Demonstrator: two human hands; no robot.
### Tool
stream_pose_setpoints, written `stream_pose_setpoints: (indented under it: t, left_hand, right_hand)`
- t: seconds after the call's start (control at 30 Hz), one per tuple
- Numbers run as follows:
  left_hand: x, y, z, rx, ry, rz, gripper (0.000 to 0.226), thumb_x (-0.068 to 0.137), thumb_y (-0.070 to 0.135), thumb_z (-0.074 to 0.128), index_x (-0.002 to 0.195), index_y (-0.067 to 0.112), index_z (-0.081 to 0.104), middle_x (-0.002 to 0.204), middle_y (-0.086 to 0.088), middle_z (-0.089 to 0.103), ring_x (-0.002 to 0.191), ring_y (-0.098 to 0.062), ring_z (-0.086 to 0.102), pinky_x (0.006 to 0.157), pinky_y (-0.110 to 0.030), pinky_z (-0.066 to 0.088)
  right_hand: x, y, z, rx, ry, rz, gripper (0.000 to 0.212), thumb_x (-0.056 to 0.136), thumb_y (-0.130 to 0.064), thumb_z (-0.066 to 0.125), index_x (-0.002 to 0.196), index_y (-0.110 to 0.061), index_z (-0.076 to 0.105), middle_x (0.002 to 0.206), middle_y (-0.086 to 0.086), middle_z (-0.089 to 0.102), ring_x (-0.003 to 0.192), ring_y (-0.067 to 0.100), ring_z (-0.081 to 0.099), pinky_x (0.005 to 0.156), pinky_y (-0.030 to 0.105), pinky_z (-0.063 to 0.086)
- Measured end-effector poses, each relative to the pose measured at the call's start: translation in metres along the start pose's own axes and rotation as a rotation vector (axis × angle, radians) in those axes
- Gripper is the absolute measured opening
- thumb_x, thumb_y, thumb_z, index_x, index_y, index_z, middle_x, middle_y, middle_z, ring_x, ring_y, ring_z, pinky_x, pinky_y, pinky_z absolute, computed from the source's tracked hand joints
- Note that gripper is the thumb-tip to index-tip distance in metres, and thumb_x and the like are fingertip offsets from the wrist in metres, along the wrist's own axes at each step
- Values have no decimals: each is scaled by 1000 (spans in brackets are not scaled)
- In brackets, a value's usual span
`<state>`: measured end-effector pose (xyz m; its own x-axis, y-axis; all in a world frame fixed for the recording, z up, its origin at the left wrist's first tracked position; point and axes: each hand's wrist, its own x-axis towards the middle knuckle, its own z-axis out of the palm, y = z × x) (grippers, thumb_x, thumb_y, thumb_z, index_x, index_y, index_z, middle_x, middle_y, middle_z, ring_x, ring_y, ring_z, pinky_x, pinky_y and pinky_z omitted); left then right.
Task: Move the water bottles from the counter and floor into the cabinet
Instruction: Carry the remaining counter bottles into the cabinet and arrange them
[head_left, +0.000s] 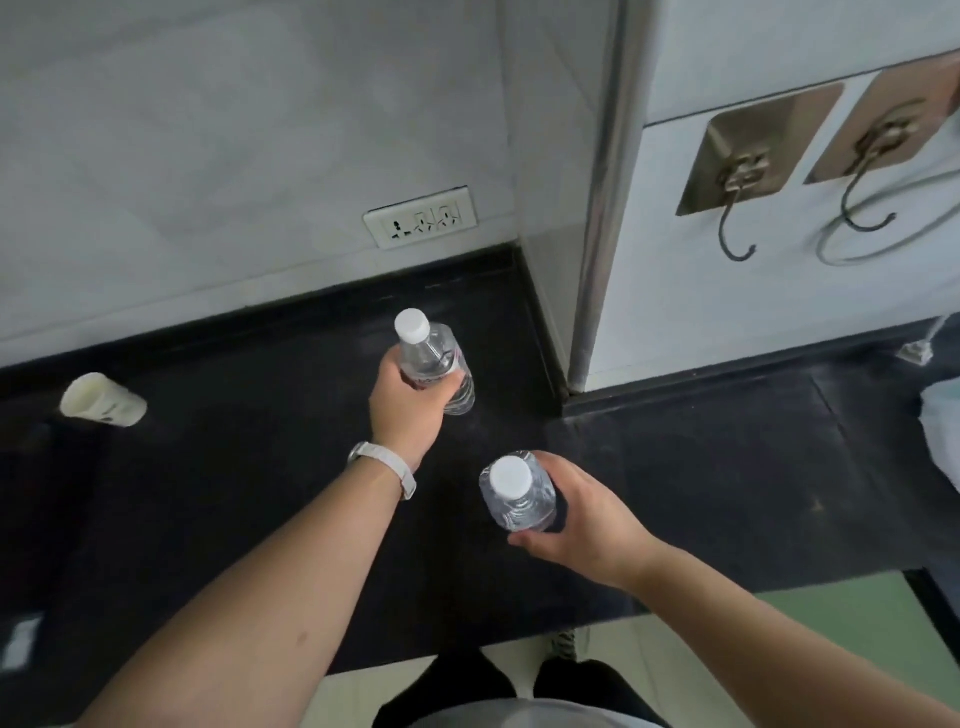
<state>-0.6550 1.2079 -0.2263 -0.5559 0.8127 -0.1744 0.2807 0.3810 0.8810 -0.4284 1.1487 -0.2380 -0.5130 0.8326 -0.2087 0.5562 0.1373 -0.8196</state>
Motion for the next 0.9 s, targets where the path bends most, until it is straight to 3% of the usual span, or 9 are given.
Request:
stream_pose_setpoints:
  t: [0.1,0.23,0.5,0.7,0.9]
  left_hand:
    - [-7,-6,-8,-5,3,-22,56,74,29,88,123,30,62,108,15,71,99,-1,67,93,-32,56]
    - [-24,-12,-24,-5,22,-37,55,72,28,89,122,29,65,108,14,72,99,-3,68,94,-35,57]
    - [-71,-32,-87,-123,96,-107,48,72,28,89,114,34,67,107,13,74,101,-5,70,95,-38,58]
    - [-125,-58,-168,-208,228,-144,47,75,23,89,114,35,66,107,15,73,100,-4,69,88,-27,56]
    - [-204,-108,-263,-277,416,-195,43,75,19,89,110,34,70,101,16,75,93,1,71,83,-23,56]
  right_hand:
    - [2,1,3,22,-3,-1,73,68,-42,86,116,-62,35,114,-42,44,109,-19,45,91,4,35]
    - [6,0,4,56,10,24,70,67,-41,87,118,-53,40,114,-29,54,108,-4,55,92,15,45]
    - [9,-25,21,117,-28,72,66,66,-38,88,117,-45,47,108,-19,65,96,-2,64,83,19,52]
    - [-2,-75,67,112,-93,25,60,66,-32,89,102,-52,45,104,-20,65,88,-6,65,75,15,48]
    - [-38,-142,142,100,-207,-47,63,65,-30,90,108,-48,47,102,-19,66,84,-8,65,76,17,50]
